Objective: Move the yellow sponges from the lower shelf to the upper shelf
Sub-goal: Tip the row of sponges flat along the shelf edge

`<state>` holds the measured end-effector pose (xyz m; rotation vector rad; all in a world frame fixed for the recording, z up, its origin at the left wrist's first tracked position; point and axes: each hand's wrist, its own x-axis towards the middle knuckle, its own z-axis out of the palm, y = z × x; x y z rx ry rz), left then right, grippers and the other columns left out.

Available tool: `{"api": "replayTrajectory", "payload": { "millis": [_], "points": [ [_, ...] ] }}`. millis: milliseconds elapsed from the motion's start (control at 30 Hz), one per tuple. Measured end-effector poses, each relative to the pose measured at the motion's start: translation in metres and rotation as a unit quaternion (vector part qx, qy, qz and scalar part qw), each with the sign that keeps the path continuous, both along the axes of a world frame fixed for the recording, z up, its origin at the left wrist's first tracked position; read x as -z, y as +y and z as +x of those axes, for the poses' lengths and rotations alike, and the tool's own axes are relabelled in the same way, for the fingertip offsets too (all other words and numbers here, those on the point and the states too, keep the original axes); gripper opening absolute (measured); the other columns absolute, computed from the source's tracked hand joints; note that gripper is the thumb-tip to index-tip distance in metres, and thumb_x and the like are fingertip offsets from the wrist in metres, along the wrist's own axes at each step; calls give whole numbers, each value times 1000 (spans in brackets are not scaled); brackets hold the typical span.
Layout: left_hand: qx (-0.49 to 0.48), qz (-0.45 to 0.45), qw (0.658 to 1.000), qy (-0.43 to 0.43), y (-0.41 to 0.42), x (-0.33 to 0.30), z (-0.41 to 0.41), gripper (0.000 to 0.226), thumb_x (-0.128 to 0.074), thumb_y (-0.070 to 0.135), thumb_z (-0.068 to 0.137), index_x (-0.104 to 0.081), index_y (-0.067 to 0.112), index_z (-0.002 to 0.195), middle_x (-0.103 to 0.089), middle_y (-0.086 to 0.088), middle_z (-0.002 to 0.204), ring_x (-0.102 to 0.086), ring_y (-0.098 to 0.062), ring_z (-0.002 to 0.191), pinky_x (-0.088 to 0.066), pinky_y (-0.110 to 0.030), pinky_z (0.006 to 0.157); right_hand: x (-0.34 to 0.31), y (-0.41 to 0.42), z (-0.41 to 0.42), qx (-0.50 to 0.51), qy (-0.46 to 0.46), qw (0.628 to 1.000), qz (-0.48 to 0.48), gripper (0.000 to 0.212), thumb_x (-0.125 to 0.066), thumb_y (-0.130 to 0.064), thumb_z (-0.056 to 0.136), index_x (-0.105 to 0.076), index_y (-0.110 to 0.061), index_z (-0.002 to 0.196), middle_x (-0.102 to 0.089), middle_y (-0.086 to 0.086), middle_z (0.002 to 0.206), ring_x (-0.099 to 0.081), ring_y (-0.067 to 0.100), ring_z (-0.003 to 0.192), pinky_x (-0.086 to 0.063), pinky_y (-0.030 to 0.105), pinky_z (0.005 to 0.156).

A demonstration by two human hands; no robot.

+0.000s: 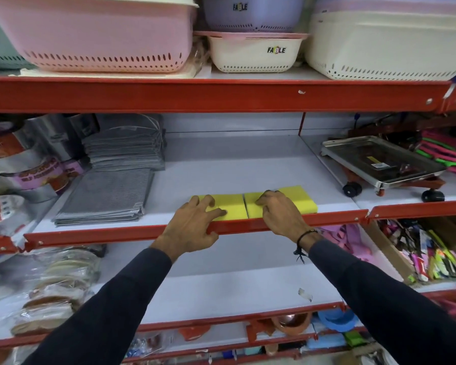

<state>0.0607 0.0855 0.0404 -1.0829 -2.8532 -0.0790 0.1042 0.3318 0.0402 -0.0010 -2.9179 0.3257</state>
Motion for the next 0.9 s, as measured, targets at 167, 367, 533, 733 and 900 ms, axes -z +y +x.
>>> {"api": "replayTrajectory", "payload": {
  "millis": [167,367,533,733,900],
  "points": [
    [-7,-24,1000,9,4,0,4,69,-58,43,81,-54,35,149,-51,-2,147,-51,-30,120,-49,-39,98,-1,-8,0,-25,-8,1000,-7,45,-47,2,86,-73,-1,122,-72,16,126,-66,36,116,-50,40,104],
    [-12,-15,1000,8,2,1,7,70,-64,43,80,-56,35,149,-54,-2,146,-51,-31,120,-53,-41,96,-26,41,7,102,36,994,-12,32,-53,-10,90,-75,-1,111,-72,22,118,-67,41,107,-56,46,95],
    [-12,-15,1000,17,4,6,8,72,-67,44,79,-56,32,150,-55,-4,145,-52,-34,121,-53,-44,97,-14,61,20,141,-49,989,1,44,-48,-7,91,-70,-10,129,-62,22,129,-58,45,118,-52,47,104],
    [-11,-37,999,11,5,4,5,73,-63,48,81,-51,34,152,-52,-2,147,-50,-32,122,-51,-42,100,-1,36,16,111,-45,993,9,44,-47,-10,93,-68,-9,132,-62,16,136,-60,39,115,-42,41,109],
    [-14,-40,999,0,5,4,8,75,-62,48,82,-48,34,154,-49,-2,150,-48,-32,125,-50,-43,101,-6,29,25,117,-61,991,5,45,-46,-12,96,-64,-11,137,-60,11,143,-57,37,122,-45,43,109]
  ]
}}
